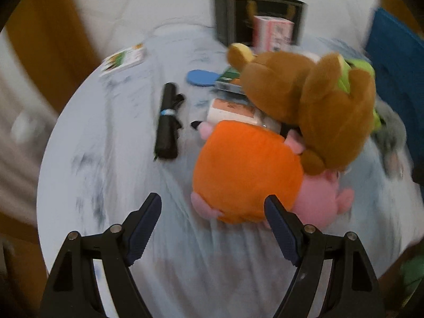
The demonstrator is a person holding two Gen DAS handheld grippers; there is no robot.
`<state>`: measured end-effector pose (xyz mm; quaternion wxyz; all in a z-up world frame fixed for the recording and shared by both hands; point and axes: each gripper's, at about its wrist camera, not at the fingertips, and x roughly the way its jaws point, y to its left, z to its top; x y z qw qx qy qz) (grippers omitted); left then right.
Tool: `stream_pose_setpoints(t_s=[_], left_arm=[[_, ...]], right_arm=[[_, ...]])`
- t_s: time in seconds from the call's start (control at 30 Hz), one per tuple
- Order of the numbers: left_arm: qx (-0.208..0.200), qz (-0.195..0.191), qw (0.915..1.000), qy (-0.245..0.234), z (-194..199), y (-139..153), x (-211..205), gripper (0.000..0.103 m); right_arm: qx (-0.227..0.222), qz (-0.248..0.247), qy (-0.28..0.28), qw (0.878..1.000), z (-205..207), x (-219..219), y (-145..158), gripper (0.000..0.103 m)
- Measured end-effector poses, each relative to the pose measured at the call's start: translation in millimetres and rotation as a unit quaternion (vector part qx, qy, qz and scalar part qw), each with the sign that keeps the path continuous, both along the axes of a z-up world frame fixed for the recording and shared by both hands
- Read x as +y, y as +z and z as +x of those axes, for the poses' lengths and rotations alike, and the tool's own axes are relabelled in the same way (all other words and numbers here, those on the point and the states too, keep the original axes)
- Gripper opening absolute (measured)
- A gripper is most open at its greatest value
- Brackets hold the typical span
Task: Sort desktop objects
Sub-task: 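Move both tools back over the table toward the pig plush, then grasp the orange-and-pink pig plush with the left tool while the right tool grasps it too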
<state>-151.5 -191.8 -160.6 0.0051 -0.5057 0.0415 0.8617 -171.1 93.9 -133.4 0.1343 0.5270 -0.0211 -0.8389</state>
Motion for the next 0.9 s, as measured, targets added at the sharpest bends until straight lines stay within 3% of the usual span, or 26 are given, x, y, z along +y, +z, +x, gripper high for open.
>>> stream_pose_setpoints(t_s=[0.1,0.27,0.3,0.37,0.47,0.57,0.67,0.83,0.9], left_arm=[[-0.005,-0.004,0.9962,-0.087,-10,-10,-7,0.08],[-0.018,0.012,0.9855,-0.168,-21,-25,-14,0.08],[-0.02,0.017,0.984,-0.176,-24,-29,-14,0.083],[-0.02,0.019,0.9816,-0.189,-28,-33,-16,0.097],[-0.014,0.026,0.978,-0.207,-31,-36,-19,0.101],[-0.016,0.025,0.9723,-0.232,-29,-41,-18,0.102],[-0.01,-0.001,0.9677,-0.252,-25,-50,-13,0.102],[-0.016,0.033,0.9669,-0.252,-30,-61,-4,0.102],[-0.013,0.044,0.9656,-0.256,-30,-64,-3,0.095]], right_arm=[[-0.014,-0.012,-0.039,0.999,11,-27,-15,0.103],[-0.036,-0.02,-0.089,0.995,19,-74,-41,0.103],[-0.038,-0.02,-0.096,0.994,19,-81,-45,0.103],[-0.042,-0.027,-0.109,0.993,16,-94,-55,0.103],[-0.05,-0.031,-0.116,0.991,17,-109,-68,0.103],[-0.059,-0.035,-0.113,0.991,17,-122,-79,0.103],[-0.05,-0.034,-0.116,0.991,18,-129,-82,0.103],[-0.039,-0.035,-0.128,0.99,15,-132,-86,0.103],[-0.036,-0.044,-0.132,0.99,15,-131,-89,0.103]])
